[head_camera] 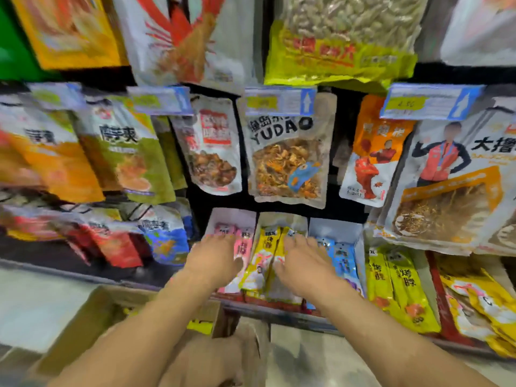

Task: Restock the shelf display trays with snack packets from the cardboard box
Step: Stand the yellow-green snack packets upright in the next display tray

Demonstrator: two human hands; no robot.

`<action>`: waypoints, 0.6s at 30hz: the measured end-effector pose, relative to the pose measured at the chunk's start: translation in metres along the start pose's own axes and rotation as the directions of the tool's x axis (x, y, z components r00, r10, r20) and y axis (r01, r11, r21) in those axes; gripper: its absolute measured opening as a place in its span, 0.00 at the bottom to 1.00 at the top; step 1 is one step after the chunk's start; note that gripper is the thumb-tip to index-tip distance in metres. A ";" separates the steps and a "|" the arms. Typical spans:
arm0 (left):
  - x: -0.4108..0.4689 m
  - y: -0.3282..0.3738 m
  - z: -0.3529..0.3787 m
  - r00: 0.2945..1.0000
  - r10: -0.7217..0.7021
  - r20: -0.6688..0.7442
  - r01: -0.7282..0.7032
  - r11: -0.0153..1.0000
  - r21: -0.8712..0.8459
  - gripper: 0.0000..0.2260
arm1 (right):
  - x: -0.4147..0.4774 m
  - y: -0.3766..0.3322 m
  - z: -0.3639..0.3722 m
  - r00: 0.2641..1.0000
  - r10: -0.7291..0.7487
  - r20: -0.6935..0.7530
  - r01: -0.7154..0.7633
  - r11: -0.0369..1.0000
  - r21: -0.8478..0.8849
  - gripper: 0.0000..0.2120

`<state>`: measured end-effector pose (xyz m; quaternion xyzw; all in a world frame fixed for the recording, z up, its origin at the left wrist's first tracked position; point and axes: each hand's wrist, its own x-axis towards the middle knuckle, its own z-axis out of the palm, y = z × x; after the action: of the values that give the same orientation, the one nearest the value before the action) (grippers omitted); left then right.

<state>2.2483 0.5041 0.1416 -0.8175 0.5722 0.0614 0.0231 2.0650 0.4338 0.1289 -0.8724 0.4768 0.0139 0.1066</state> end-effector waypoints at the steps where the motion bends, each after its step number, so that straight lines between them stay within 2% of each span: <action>1: -0.006 -0.014 -0.008 1.000 -0.019 -0.017 0.019 1.000 0.003 0.23 | 0.003 -0.019 -0.006 0.999 -0.031 -0.013 0.031 0.999 -0.009 0.27; 5: -0.031 -0.070 -0.037 0.990 -0.085 -0.111 0.087 0.996 0.014 0.21 | 0.009 -0.091 -0.028 0.986 -0.151 -0.068 0.146 0.986 -0.077 0.25; 12: -0.072 -0.166 -0.048 0.955 -0.233 -0.183 0.229 0.973 -0.042 0.25 | 0.019 -0.202 -0.046 0.936 -0.329 -0.122 0.304 0.934 -0.185 0.24; 18: -0.102 -0.225 -0.047 0.923 -0.349 -0.163 0.342 0.937 -0.070 0.25 | 0.024 -0.279 -0.033 0.895 -0.438 -0.085 0.413 0.886 -0.213 0.24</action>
<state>2.4287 0.6718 0.1936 -0.9080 0.4178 -0.0035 -0.0326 2.3084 0.5526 0.2065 -0.9609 0.2761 -0.0219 -0.0078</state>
